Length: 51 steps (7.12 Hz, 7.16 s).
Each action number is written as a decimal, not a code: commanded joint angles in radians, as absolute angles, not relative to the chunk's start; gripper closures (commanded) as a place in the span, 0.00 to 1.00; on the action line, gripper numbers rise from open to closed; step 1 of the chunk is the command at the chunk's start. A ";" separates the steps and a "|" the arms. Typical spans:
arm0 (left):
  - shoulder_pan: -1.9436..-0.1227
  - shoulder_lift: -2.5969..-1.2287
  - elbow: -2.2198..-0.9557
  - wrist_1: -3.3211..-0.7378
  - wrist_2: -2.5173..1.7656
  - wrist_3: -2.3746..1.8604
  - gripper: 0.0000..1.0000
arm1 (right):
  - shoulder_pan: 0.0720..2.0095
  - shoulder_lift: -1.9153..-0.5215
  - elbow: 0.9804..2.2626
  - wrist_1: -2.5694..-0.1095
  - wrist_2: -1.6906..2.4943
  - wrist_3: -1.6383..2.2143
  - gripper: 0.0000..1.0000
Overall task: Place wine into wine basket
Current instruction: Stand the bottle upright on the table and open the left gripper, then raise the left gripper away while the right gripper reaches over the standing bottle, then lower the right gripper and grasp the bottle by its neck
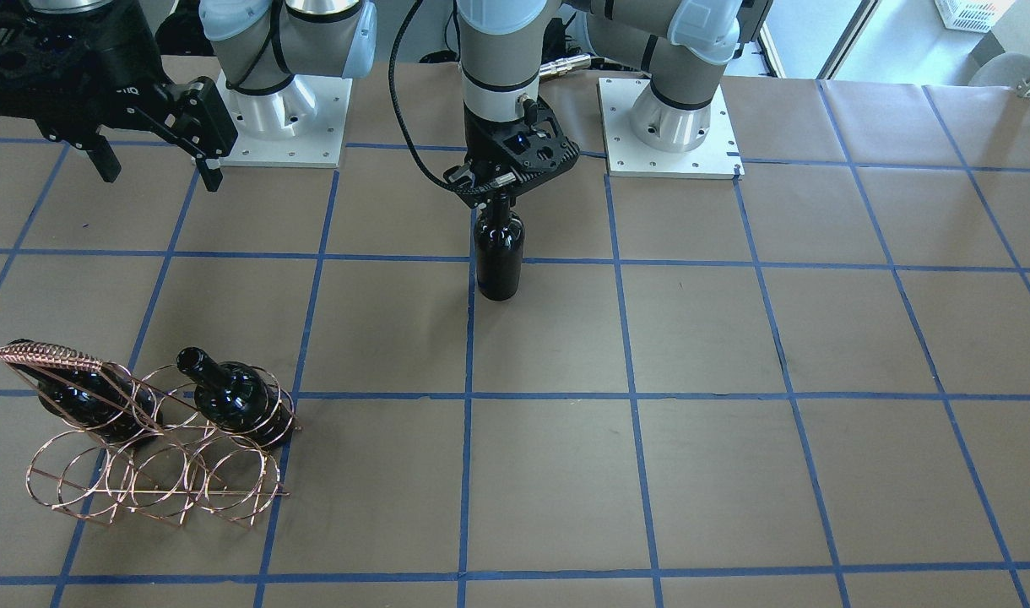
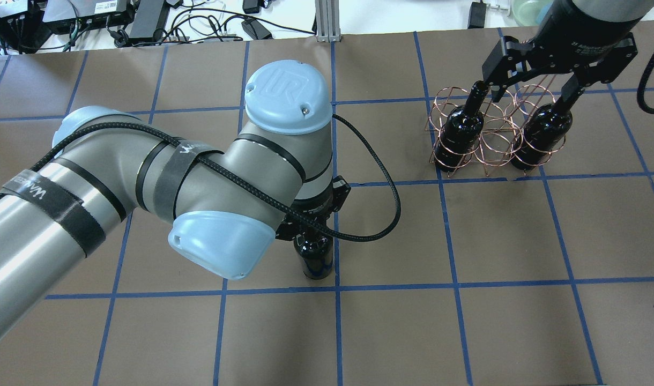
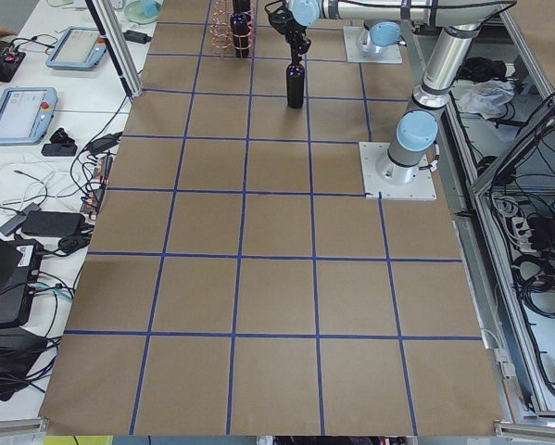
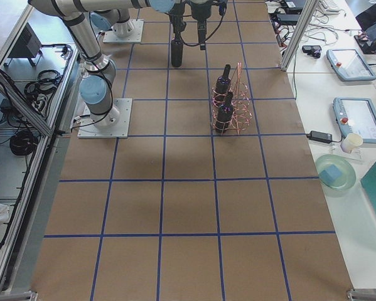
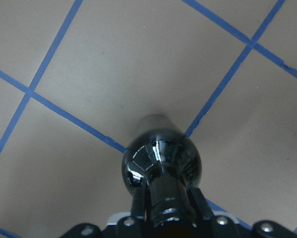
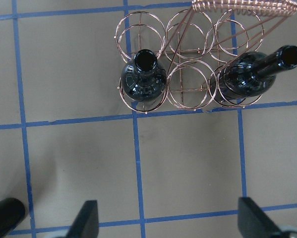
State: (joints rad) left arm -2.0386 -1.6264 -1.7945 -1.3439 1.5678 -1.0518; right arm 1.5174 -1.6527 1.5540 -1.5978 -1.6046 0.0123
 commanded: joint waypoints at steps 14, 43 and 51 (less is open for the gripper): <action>-1.709 -1.505 -1.586 -1.526 1.582 -0.181 0.08 | 1.522 -1.650 1.516 -1.599 -1.609 0.040 0.00; -1.325 -1.443 -1.477 -1.740 1.588 0.262 0.00 | 2.160 -1.373 1.589 -1.687 -1.549 0.683 0.54; -1.325 -1.440 -1.485 -1.753 1.583 0.262 0.00 | 2.000 -1.504 1.572 -1.593 -1.531 0.538 0.97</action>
